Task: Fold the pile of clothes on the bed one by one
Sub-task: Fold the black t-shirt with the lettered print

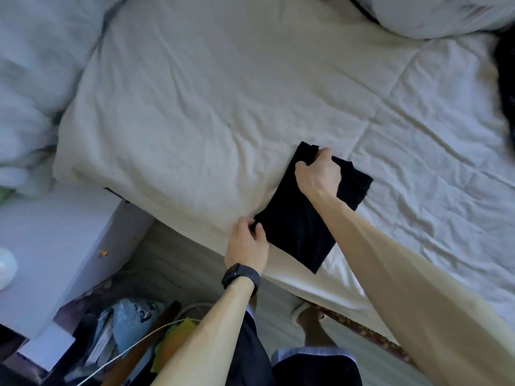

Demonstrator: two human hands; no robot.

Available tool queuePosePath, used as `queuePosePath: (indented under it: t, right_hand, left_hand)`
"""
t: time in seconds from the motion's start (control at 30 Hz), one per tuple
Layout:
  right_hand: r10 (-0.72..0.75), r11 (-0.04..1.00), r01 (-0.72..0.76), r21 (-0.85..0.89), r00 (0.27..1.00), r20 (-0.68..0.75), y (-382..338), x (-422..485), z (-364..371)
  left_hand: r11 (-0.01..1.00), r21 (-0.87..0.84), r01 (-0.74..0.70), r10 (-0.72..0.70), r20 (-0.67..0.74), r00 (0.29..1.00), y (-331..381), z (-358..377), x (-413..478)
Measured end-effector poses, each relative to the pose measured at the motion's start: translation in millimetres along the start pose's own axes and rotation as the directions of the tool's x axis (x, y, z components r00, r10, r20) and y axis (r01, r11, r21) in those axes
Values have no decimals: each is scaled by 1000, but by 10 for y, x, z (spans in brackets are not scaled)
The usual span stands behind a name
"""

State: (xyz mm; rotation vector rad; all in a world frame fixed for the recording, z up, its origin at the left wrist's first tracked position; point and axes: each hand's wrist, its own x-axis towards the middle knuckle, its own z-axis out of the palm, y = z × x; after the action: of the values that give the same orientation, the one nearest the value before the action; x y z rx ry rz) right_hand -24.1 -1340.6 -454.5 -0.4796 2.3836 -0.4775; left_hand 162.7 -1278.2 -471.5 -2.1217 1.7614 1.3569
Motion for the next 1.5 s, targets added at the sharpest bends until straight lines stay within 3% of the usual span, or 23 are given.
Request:
queuePosePath:
  t: [0.13, 0.23, 0.33, 0.37, 0.43, 0.5, 0.6, 0.7, 0.77, 0.83, 0.93, 1.03, 1.17, 1.3, 1.5]
  right_hand:
    - [-51, 988, 57, -144, 998, 47, -150, -6, 94]
    - [-52, 960, 108, -256, 975, 215, -207, -98, 198]
    - [-95, 974, 161, -160, 930, 356, -146, -243, 184]
    - [-116, 989, 141, -49, 931, 346, -92, -331, 123]
    - [-72, 973, 30, 228, 982, 177, 116, -562, -36]
    - [120, 902, -100, 420, 992, -23, 434, -832, -171]
    - [426, 801, -341, 491, 902, -69, 977, -1177, -252]
    - [519, 728, -471, 499, 853, 49, 1383, -1422, -181]
    - [517, 652, -512, 559, 840, 166, 1508, -1506, -88]
    - [492, 586, -542, 603, 829, 266, 1558, -1529, 24]
    - [451, 529, -521, 670, 841, 298, 1558, -1503, 173]
    - [429, 466, -486, 739, 855, 292, 1557, -1463, 243]
    - [446, 416, -475, 775, 850, 282, 1602, -1461, 306]
    - [418, 373, -459, 807, 859, 295, 1633, -1456, 364]
    - [455, 426, -394, 815, 871, 183, 1575, -1615, 285]
  left_hand:
    - [998, 50, -38, 39, -22, 999, 27, -15, 46]
    - [998, 61, -15, 12, 38, 999, 21, -45, 108]
    - [996, 89, -15, 6, 97, 995, 12, -81, 190]
    - [996, 91, -21, 10, 123, 992, 15, -95, 219]
    - [995, 92, -25, 8, 171, 985, 46, -140, 273]
    - [993, 94, -73, 54, 188, 981, 128, -224, 296]
    - [938, 194, -288, 259, 163, 952, 432, -339, 325]
    - [809, 250, -532, 479, 243, 843, 1030, -272, 429]
    - [666, 319, -675, 570, 366, 735, 1489, -95, 531]
    - [480, 393, -784, 575, 534, 620, 1886, 151, 636]
    - [271, 394, -878, 430, 767, 477, 2317, 539, 752]
    - [170, 434, -885, 243, 852, 464, 2582, 847, 779]
    - [-3, 523, -853, 100, 848, 520, 2720, 1092, 772]
    - [26, 515, -857, 98, 852, 515, 2725, 1115, 818]
    - [250, 450, -857, 41, 880, 474, 2810, 826, 685]
